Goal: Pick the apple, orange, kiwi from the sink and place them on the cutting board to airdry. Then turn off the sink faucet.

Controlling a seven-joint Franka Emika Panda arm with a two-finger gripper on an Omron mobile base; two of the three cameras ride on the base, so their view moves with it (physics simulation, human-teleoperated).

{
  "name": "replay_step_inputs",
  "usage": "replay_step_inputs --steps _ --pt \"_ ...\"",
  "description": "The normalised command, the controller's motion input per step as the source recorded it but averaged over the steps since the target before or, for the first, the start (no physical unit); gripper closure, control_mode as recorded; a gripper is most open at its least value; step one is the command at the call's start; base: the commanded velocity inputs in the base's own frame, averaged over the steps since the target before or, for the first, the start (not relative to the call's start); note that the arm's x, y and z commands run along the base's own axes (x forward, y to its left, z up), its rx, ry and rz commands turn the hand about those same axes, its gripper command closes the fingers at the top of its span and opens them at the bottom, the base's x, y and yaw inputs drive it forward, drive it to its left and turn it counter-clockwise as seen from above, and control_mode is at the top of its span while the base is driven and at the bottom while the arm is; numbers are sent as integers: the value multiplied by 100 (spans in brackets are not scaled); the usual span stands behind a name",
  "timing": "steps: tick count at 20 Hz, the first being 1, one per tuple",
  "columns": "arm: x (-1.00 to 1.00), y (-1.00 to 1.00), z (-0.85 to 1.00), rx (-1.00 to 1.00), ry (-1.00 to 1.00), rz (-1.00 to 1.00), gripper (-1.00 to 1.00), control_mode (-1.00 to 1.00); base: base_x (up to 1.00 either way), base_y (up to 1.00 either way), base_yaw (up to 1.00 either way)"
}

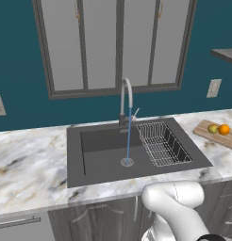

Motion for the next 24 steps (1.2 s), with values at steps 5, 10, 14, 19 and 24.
replay_step_inputs --steps 5,10,14,19,24 --pt "27 -13 -32 0 1 4 100 -100 0 0 0" --pt "37 -5 -34 0 4 3 100 -100 0 0 0" --pt "23 -22 -14 0 1 1 100 -100 0 0 0" --pt "23 -34 -22 0 0 3 100 -100 0 0 0" --pt "29 -32 -26 0 0 5 100 -100 0 0 0"
